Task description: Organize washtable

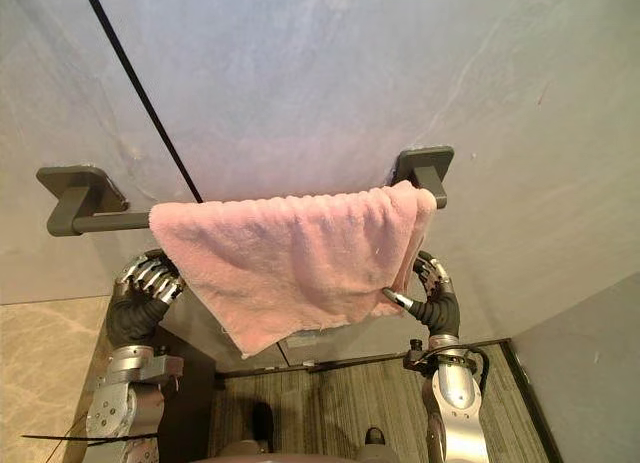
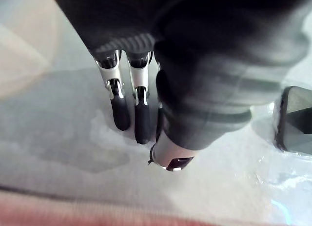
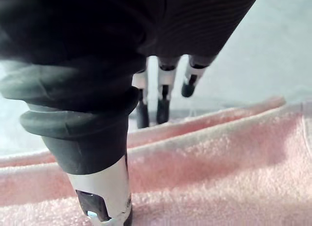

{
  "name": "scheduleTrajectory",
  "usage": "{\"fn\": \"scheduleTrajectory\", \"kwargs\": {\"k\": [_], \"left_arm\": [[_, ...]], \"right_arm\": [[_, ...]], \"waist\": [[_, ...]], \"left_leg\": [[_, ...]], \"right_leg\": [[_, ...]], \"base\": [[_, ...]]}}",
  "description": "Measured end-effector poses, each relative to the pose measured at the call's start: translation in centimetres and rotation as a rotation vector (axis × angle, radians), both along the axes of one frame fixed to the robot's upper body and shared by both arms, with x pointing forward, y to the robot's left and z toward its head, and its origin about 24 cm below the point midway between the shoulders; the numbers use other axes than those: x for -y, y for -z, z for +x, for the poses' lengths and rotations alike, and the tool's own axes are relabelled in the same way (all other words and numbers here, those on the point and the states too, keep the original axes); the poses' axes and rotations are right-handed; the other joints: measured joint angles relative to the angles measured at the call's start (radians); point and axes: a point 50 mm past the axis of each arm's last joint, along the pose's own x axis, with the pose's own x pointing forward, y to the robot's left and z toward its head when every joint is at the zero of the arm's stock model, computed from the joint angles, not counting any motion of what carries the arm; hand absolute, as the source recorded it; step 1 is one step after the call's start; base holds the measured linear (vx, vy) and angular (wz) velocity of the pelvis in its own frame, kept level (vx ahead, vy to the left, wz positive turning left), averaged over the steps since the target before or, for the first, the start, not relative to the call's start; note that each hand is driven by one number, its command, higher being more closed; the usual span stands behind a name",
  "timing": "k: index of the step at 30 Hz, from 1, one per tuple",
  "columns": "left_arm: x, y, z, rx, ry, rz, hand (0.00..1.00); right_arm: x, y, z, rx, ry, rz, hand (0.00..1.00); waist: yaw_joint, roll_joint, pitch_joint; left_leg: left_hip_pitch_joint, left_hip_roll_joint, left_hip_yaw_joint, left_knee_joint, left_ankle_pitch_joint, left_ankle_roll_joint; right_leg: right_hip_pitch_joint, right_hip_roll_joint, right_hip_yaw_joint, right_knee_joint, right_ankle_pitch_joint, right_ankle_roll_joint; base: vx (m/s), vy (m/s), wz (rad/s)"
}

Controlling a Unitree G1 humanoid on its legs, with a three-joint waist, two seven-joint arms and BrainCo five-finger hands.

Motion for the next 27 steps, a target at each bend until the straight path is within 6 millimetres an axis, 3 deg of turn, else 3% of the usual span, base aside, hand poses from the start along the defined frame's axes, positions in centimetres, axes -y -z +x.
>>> {"fn": "scheduleTrajectory", "kwargs": {"k": [3, 6, 13, 27], "left_arm": [[0.5, 0.6, -0.5, -0.047, 0.227, -0.048, 0.00], [0.4, 0.9, -0.8, -0.065, 0.311, -0.102, 0.00], [1.3, 1.8, -1.5, -0.148, 0.516, -0.103, 0.00], [2.2, 1.4, -1.0, -0.123, 0.547, -0.079, 0.00]], "right_arm": [[-0.1, 0.7, 0.1, -0.035, -0.062, -0.003, 0.00], [-0.4, 0.9, 0.1, -0.047, -0.115, -0.022, 0.00], [-0.9, 1.1, -0.1, -0.065, -0.205, -0.033, 0.00], [-1.9, 1.8, -0.3, -0.096, -0.279, -0.014, 0.00]], "waist": [[-0.009, 0.001, -0.020], [-0.023, 0.005, -0.028], [-0.024, 0.013, -0.044], [-0.023, 0.012, -0.080]], "left_leg": [[0.000, 0.000, 0.000, 0.000, 0.000, 0.000], [0.001, 0.000, 0.000, 0.000, 0.000, 0.000], [0.002, 0.001, 0.001, 0.000, -0.001, 0.000], [0.004, 0.001, 0.003, 0.000, 0.000, 0.000]], "right_leg": [[0.000, 0.000, 0.000, -0.001, 0.000, -0.001], [0.000, 0.000, 0.001, -0.001, 0.001, -0.001], [0.000, 0.000, 0.001, -0.001, 0.000, 0.000], [-0.001, 0.001, 0.004, 0.000, 0.000, -0.001]], "base": [[0.00, 0.000, 0.00], [0.00, 0.000, 0.00], [0.00, 0.000, 0.00], [0.00, 0.000, 0.00]]}}
